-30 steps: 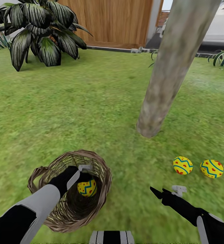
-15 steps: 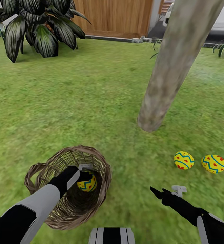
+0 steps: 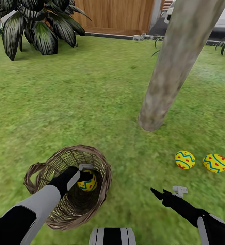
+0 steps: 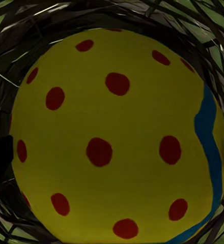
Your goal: Take the three Easter eggs out of the wicker basket on the lawn in the garden, then place them on the lawn next to a single tree (choose any tree) so that all three eggs are next to the same tree and none are left in the basket.
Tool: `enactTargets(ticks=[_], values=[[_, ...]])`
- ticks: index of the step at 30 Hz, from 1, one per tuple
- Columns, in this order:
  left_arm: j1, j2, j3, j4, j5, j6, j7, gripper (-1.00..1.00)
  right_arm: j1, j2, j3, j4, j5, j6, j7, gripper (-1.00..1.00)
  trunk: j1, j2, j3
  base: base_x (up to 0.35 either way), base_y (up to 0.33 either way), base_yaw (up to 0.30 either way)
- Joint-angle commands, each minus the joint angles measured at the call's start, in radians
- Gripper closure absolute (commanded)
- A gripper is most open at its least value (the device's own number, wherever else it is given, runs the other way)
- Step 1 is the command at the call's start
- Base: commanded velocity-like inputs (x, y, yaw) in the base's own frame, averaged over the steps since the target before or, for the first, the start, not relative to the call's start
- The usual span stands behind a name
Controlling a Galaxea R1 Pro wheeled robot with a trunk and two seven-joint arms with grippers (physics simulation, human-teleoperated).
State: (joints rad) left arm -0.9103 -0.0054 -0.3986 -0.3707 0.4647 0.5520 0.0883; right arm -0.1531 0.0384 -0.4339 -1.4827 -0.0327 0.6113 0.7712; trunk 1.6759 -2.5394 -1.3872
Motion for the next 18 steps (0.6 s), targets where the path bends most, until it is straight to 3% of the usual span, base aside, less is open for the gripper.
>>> enactTargets(ticks=[1,8,18], values=[[0.001,0.001,-0.008,0.001,0.012,0.003,0.008,-1.00,-0.001,0.001,-0.002,-0.001,-0.002,0.008,0.003,-1.00,0.000,0.000,-0.001,0.000,0.000,0.000],[-0.001,0.001,-0.008,0.001,0.011,0.008,0.010,-1.00,-0.002,0.001,-0.003,-0.001,-0.005,0.008,0.003,-1.00,0.002,-0.001,-0.020,0.000,0.000,0.000],[-0.001,0.002,-0.007,0.002,0.011,0.016,0.011,-1.00,-0.002,0.001,-0.003,-0.001,-0.006,0.007,0.003,-1.00,0.002,-0.001,-0.020,0.000,0.000,0.000]])
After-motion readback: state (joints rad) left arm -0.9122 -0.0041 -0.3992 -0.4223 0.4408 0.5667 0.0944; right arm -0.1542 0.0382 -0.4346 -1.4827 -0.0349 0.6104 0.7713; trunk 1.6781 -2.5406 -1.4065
